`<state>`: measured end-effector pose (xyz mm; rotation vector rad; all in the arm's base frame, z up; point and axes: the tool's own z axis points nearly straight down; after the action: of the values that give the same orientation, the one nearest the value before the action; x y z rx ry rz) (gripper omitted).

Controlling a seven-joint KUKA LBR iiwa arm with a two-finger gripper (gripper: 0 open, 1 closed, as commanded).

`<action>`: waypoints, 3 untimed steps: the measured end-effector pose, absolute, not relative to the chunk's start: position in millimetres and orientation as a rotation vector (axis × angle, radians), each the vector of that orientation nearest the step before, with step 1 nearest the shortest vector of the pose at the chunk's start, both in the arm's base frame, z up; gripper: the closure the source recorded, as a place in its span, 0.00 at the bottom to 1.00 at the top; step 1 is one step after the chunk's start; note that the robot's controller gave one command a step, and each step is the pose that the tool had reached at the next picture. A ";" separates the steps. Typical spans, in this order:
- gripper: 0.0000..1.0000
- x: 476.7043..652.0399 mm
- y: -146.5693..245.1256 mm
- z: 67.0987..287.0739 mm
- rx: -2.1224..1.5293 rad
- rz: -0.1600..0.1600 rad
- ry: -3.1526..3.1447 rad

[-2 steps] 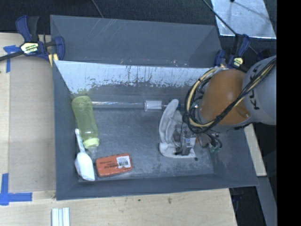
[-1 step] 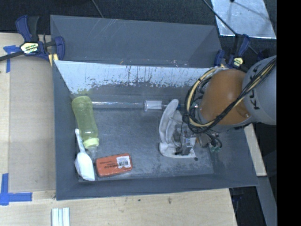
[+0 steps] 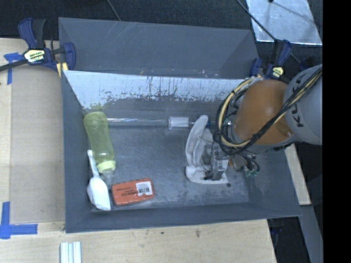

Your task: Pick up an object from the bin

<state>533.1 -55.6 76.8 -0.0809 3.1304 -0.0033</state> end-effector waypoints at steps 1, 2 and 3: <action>1.00 533.1 -55.6 82.3 -0.080 -0.003 3.133; 1.00 532.4 -55.5 90.2 -0.080 -0.001 3.137; 1.00 532.4 -55.4 101.4 -0.080 -0.001 3.137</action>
Offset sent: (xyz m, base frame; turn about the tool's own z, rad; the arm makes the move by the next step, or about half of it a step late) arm -0.0001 0.0000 0.0430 0.0000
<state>532.4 -55.4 101.4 -0.0796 3.1373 -0.0013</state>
